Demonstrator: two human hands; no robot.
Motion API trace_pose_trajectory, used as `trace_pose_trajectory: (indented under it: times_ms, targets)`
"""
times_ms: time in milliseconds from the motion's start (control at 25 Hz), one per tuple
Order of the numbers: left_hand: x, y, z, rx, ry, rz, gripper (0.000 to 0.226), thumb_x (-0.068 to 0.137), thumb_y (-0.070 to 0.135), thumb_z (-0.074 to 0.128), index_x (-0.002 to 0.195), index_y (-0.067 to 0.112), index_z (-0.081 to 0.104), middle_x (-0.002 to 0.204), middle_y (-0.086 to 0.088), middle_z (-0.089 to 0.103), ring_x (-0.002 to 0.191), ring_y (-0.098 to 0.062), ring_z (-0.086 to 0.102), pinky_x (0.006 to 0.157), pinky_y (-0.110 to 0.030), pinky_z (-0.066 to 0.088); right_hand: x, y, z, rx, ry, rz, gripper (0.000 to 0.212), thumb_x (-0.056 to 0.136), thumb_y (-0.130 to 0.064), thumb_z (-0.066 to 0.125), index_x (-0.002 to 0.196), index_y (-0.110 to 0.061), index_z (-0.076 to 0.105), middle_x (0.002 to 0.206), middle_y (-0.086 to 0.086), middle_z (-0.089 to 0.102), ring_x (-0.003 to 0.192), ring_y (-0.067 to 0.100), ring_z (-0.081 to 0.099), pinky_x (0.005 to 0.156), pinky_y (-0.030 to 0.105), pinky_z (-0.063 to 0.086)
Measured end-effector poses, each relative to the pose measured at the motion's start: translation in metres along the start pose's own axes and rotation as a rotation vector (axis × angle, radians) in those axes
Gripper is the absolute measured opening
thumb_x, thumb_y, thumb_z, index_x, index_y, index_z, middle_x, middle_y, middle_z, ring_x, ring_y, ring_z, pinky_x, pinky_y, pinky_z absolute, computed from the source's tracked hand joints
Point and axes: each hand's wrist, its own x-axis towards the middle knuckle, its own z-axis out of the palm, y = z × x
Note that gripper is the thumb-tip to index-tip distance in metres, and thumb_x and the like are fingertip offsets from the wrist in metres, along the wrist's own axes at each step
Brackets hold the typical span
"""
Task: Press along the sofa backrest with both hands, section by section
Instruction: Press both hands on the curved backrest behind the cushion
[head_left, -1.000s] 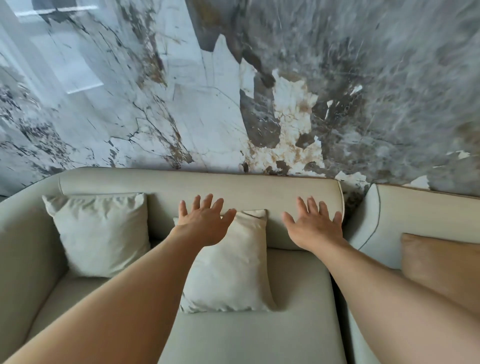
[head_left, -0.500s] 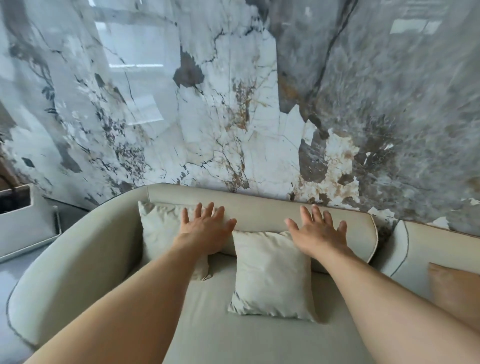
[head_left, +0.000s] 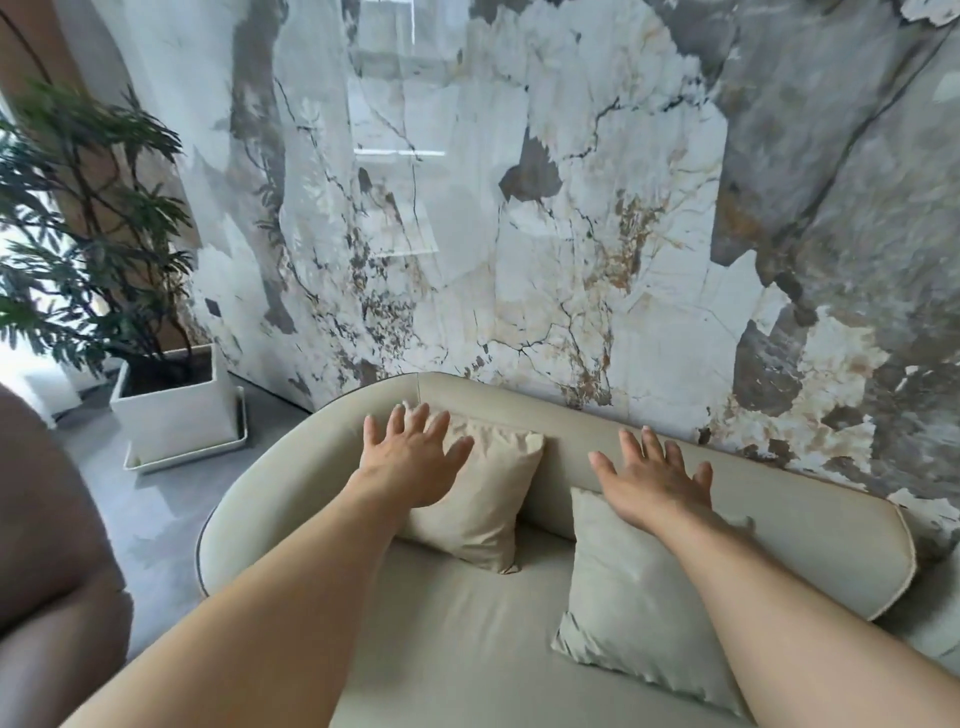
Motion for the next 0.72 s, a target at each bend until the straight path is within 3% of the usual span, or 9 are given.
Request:
trace_pose_trajectory:
  times_ms: [160, 360, 720]
  targets:
    - [0.028, -0.052, -0.002, 0.062, -0.015, -0.023, 0.062, 0.093, 0.056, 0.014, 0.150, 0.030, 0.018, 0.163, -0.003, 0.007, 0.149, -0.028, -0.001, 0.116, -0.058, -0.002, 0.040, -0.048, 0.014, 0.032, -0.010, -0.018, 0.071, 0.092, -0.066, 0.008, 0.153, -0.031, 0.004, 0.164, -0.002, -0.004, 0.149, 0.024, -0.001, 0.114, 0.054, 0.001]
    - [0.093, -0.115, -0.007, 0.047, -0.020, -0.080, 0.062, 0.095, 0.059, 0.017, 0.148, 0.026, 0.019, 0.163, -0.002, 0.008, 0.149, -0.024, 0.002, 0.119, -0.051, 0.002, 0.117, -0.117, 0.042, 0.078, -0.020, -0.029, 0.070, 0.091, -0.064, 0.010, 0.153, -0.031, 0.008, 0.163, -0.003, 0.000, 0.148, 0.024, 0.003, 0.114, 0.055, 0.005]
    - [0.192, -0.175, 0.000, 0.067, -0.061, -0.080, 0.066, 0.095, 0.060, 0.015, 0.152, 0.026, 0.012, 0.163, -0.002, 0.007, 0.149, -0.023, -0.001, 0.119, -0.050, -0.001, 0.196, -0.191, 0.056, 0.045, -0.081, -0.053, 0.070, 0.092, -0.063, 0.012, 0.153, -0.029, 0.009, 0.164, -0.001, 0.001, 0.148, 0.024, 0.002, 0.113, 0.053, 0.006]
